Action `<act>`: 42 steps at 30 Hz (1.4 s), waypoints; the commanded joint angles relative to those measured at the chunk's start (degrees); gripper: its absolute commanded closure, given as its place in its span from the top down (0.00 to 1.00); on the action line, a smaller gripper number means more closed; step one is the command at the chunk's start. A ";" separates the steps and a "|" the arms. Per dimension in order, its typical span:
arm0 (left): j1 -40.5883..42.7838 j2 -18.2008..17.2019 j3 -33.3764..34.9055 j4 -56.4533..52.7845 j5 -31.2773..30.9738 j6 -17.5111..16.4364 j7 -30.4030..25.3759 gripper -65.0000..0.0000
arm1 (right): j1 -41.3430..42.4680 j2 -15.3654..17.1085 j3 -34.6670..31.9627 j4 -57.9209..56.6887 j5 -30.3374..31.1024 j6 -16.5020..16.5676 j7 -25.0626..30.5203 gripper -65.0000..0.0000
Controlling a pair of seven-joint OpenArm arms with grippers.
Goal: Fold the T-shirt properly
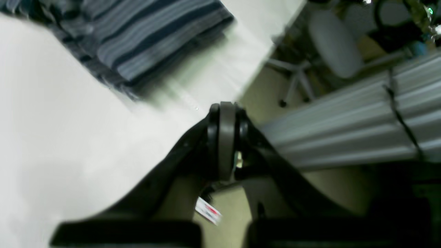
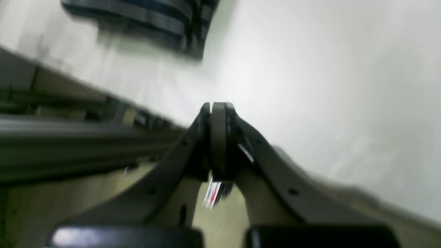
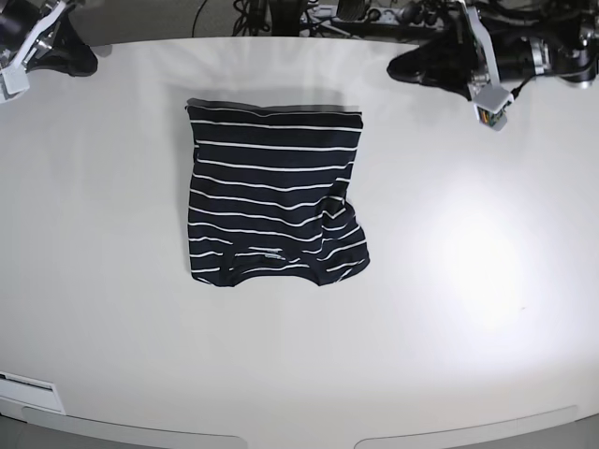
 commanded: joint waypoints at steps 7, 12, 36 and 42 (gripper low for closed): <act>17.94 -0.39 -0.61 1.68 0.11 -0.47 -0.70 0.00 | -9.84 0.66 0.59 0.92 1.30 0.32 -2.16 0.00; 28.11 2.34 -0.59 1.66 5.46 -0.47 -0.74 0.00 | -17.14 0.52 0.52 0.87 1.30 0.32 -3.23 0.00; -0.20 8.98 25.20 -64.61 62.05 7.69 -49.33 0.00 | 5.51 1.16 -51.34 -49.72 -64.41 -6.62 48.50 0.00; -16.15 13.07 31.71 -91.25 69.37 14.23 -71.08 0.00 | 19.15 -0.11 -62.27 -67.65 -68.83 -18.69 60.26 0.00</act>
